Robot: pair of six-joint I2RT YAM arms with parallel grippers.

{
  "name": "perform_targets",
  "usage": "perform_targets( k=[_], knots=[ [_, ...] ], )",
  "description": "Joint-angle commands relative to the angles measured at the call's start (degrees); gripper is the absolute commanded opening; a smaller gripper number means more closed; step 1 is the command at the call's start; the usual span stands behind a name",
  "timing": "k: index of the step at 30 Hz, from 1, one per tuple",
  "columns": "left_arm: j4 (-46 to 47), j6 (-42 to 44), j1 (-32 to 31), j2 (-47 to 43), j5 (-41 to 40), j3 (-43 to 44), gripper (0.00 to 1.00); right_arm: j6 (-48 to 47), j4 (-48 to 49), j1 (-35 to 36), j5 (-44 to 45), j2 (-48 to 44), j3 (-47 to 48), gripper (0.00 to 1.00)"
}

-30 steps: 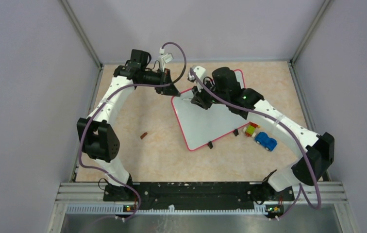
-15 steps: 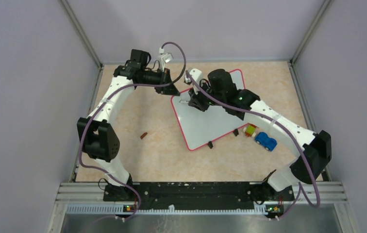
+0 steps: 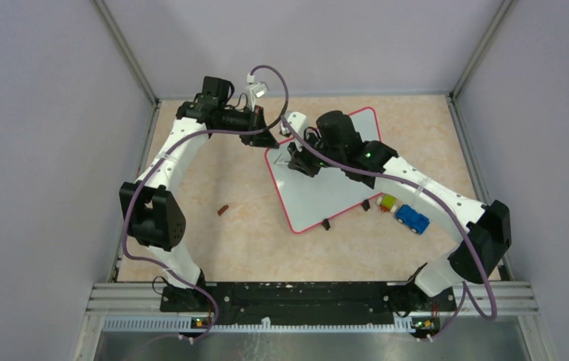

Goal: Write a sentence on the whiteboard

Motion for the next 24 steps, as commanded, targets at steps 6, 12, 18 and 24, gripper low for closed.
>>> perform_targets(
  k=[6, 12, 18, 24],
  knots=[
    [0.93, 0.24, -0.33, -0.55, 1.82, -0.05, 0.0, -2.24, -1.02, 0.32, 2.84, -2.27, -2.61, 0.0],
    [0.85, 0.41, -0.32, -0.65, 1.7, -0.05, 0.0, -2.07, -0.83, -0.16, 4.87, -3.55, -3.88, 0.0],
    [0.79, 0.44, -0.33, -0.73, 1.61, -0.07, 0.0, -2.57, -1.55, -1.24, 5.17, -4.56, -5.01, 0.0],
    [0.85, 0.54, -0.33, -0.65, 1.53, -0.18, 0.0, -2.61, -2.47, -1.08, 3.67, -3.73, -5.81, 0.0]
  ],
)
